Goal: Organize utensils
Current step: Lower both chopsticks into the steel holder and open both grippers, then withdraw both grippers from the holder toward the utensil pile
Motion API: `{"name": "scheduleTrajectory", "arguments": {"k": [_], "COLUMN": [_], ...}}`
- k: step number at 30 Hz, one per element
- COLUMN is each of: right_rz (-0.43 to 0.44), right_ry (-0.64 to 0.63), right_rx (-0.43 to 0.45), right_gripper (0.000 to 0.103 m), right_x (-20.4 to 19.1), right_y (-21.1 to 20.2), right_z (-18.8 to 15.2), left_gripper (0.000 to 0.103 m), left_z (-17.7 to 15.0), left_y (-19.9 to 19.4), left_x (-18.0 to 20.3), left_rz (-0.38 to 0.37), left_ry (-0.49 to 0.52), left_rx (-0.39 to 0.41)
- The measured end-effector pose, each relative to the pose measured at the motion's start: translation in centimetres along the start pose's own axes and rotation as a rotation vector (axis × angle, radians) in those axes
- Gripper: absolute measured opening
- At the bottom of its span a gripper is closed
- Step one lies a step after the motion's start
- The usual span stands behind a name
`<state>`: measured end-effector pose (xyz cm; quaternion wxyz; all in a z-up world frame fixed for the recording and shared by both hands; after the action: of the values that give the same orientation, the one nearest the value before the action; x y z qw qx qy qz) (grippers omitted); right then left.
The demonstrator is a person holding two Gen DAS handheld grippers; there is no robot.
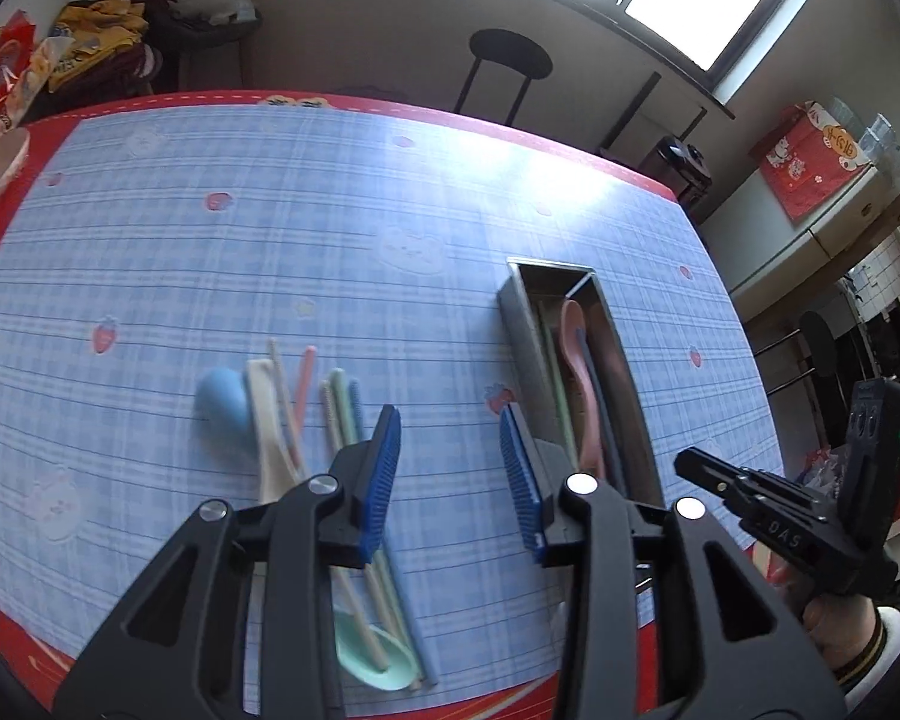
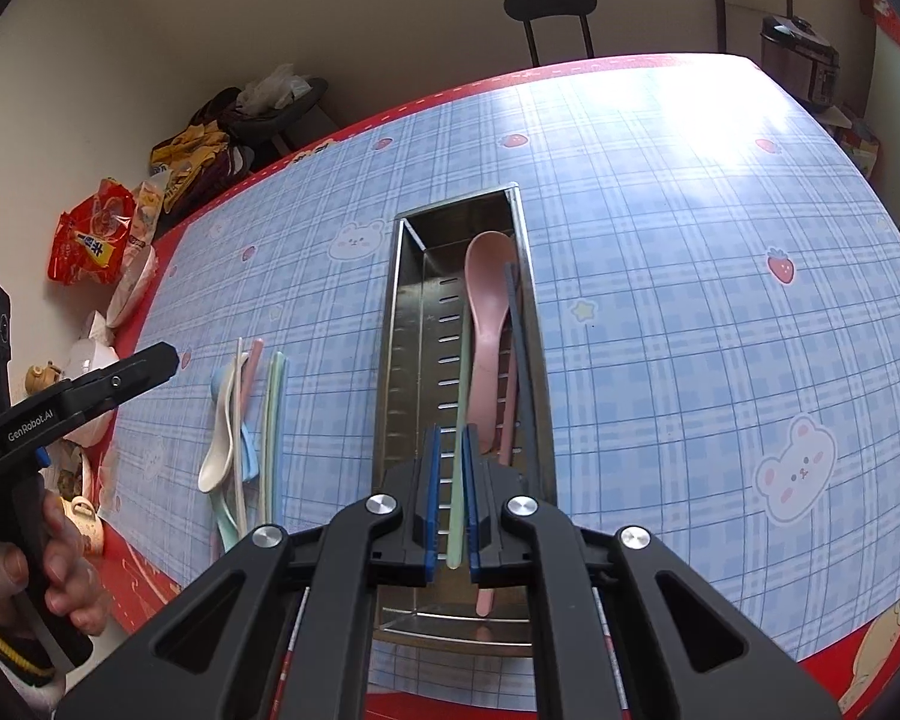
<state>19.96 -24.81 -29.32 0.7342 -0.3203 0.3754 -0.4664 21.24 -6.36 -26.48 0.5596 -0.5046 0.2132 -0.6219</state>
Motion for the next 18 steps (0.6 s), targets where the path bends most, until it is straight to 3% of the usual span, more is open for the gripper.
{"name": "scheduleTrajectory", "arguments": {"k": [4, 8, 12, 18], "right_rz": [0.017, 0.033, 0.039, 0.045], "right_ry": [-0.062, -0.119, -0.170, -0.275], "right_rx": [0.006, -0.008, -0.047, -0.121], "right_gripper": [0.018, 0.026, 0.027, 0.026], "right_x": [-2.5, -5.0, -7.6, -11.7], "right_y": [0.4, 1.6, 3.3, 6.3], "right_z": [-0.1, -0.1, -0.2, -0.9], "left_gripper": [0.045, 0.045, 0.045, 0.045], "left_z": [0.1, -0.9, -2.8, -6.1], "left_y": [-3.0, -4.4, -4.3, -1.8], "left_x": [-5.8, -10.5, -13.9, -15.4], "left_rz": [0.064, 0.137, 0.125, 0.088], "left_ry": [-0.027, -0.016, -0.051, -0.065], "left_rx": [0.051, 0.070, 0.036, -0.028]}}
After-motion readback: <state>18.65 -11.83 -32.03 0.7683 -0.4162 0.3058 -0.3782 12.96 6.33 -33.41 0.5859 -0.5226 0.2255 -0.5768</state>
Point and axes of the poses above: each gripper's, at about its wrist camera, not at the fingertips, and y roughly the way its jaws point, x to its right, z to its top, the point moved 7 cm from there along y, roughly the way its jaws point, and after that the axes turned 12 degrees about -y, right-handed, at the moved point
